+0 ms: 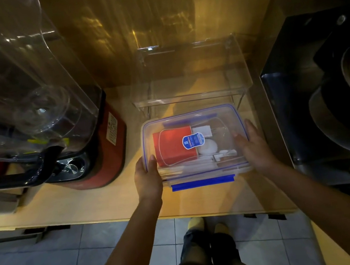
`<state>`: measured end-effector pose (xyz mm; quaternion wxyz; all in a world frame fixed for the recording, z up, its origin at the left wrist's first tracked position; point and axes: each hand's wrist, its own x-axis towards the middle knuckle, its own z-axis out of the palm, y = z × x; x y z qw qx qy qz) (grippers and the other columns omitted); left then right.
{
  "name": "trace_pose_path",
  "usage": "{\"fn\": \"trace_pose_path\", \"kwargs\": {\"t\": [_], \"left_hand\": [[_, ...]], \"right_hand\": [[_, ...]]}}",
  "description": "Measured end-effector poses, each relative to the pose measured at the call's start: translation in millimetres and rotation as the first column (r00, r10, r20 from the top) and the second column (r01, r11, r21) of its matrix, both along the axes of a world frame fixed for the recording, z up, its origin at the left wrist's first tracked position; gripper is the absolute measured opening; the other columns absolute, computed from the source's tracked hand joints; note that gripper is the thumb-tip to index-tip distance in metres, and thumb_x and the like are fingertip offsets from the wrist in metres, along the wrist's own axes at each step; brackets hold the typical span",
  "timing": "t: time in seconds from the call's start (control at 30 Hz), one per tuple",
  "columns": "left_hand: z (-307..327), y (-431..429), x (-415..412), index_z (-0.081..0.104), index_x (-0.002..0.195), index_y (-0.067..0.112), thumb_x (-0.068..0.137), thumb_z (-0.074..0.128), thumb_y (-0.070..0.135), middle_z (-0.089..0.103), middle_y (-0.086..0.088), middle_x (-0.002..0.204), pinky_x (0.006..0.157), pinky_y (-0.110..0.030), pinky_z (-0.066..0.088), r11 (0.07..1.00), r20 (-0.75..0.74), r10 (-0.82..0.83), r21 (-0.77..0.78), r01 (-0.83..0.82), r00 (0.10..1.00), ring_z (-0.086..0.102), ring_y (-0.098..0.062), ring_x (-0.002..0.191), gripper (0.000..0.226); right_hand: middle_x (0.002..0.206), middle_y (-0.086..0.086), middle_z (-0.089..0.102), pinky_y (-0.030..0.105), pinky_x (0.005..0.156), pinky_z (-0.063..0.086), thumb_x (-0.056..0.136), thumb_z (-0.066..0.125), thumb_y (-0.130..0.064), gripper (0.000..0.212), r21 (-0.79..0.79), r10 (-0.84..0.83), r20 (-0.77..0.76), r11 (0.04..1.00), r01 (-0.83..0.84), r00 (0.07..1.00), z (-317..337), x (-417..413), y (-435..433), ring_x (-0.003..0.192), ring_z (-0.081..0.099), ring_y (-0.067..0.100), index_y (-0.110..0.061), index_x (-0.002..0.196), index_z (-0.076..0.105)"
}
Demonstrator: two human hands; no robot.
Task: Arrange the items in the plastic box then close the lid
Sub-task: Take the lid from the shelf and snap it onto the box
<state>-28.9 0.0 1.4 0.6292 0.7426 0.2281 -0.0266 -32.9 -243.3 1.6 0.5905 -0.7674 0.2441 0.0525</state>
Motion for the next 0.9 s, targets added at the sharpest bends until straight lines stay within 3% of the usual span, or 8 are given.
{"fn": "trace_pose_path", "kwargs": {"t": [0.1,0.2,0.37,0.5,0.67,0.77,0.83,0.9], "left_hand": [[2.6,2.7,8.1,0.053,0.104,0.023,0.097,0.045,0.025,0.061,0.003,0.089,0.06,-0.024,0.046,1.0,-0.049,0.0,-0.007,-0.001,0.999,0.059,-0.007,0.082,0.011],[4.7,2.9,11.7,0.053,0.108,0.024,0.097,0.045,0.023,0.061,0.005,0.089,0.059,-0.023,0.046,0.999,-0.08,-0.034,-0.027,0.032,0.996,0.059,-0.004,0.081,0.013],[3.4,9.2,11.9,0.051,0.116,0.019,0.097,0.045,0.029,0.061,0.01,0.09,0.054,-0.015,0.044,0.989,-0.066,-0.139,0.04,0.142,0.988,0.06,-0.002,0.08,0.022],[0.0,14.0,2.6,0.05,0.123,0.022,0.096,0.045,0.032,0.062,0.012,0.096,0.054,-0.006,0.046,0.971,-0.048,-0.208,0.112,0.213,0.977,0.064,0.002,0.081,0.029],[-3.4,28.8,-1.8,0.038,0.135,0.024,0.094,0.038,0.049,0.061,-0.007,0.118,0.085,-0.041,0.051,0.823,-0.144,-0.356,0.419,0.383,0.923,0.059,-0.025,0.103,0.048],[-3.4,29.0,-1.3,0.035,0.135,0.021,0.089,0.036,0.059,0.057,-0.013,0.124,0.088,-0.046,0.05,0.806,-0.28,-0.336,0.409,0.428,0.899,0.057,-0.031,0.107,0.061],[-1.2,27.0,2.4,0.032,0.138,0.017,0.087,0.042,0.059,0.051,-0.018,0.131,0.094,-0.048,0.046,0.768,-0.262,-0.302,0.502,0.397,0.917,0.051,-0.032,0.116,0.067],[4.5,25.4,8.9,0.03,0.142,0.016,0.088,0.046,0.054,0.045,-0.017,0.138,0.102,-0.048,0.039,0.688,-0.112,-0.34,0.647,0.328,0.934,0.043,-0.032,0.126,0.068]], "right_hand": [[0.119,0.006,0.06,0.033,0.065,0.056,0.092,0.049,-0.042,0.046,0.037,-0.018,-0.009,0.999,0.018,1.0,-1.1,0.0,-0.6,0.089,0.067,0.017,-0.029,0.135,0.04],[0.115,0.006,0.062,0.041,0.073,0.058,0.093,0.05,-0.038,0.04,0.044,-0.015,-0.005,0.999,0.016,1.0,-2.0,-0.3,-6.6,0.091,0.066,0.02,-0.025,0.13,0.045],[0.096,-0.012,0.06,0.025,0.058,0.051,0.092,0.052,-0.034,0.04,0.08,-0.033,-0.018,0.996,0.035,0.999,-1.0,0.7,-8.9,0.083,0.065,0.009,-0.028,0.131,0.043],[0.092,-0.014,0.061,0.013,0.051,0.048,0.094,0.045,-0.036,0.025,0.009,0.019,0.004,1.0,-0.019,1.0,-1.8,-5.4,-6.2,0.072,0.066,-0.001,-0.036,0.119,0.045],[0.086,-0.013,0.06,0.007,0.045,0.044,0.093,0.043,-0.045,0.026,-0.092,0.076,-0.018,0.993,-0.077,0.997,-2.4,-10.5,-5.6,0.066,0.063,-0.01,-0.029,0.113,0.049],[0.089,-0.01,0.063,0.01,0.046,0.044,0.092,0.042,-0.049,0.026,-0.104,0.084,-0.055,0.991,-0.089,0.995,-2.7,-11.2,-7.8,0.064,0.064,-0.002,-0.03,0.109,0.049],[0.097,-0.001,0.065,0.018,0.055,0.052,0.092,0.045,-0.046,0.019,-0.113,0.087,-0.029,0.99,-0.09,0.996,-1.3,-7.8,-10.3,0.072,0.066,0.002,-0.032,0.105,0.05],[0.112,0.005,0.061,0.037,0.073,0.057,0.091,0.047,-0.043,0.024,-0.223,0.105,0.02,0.97,-0.098,0.994,-1.4,0.4,-13.8,0.09,0.064,0.013,-0.032,0.112,0.049]]}}
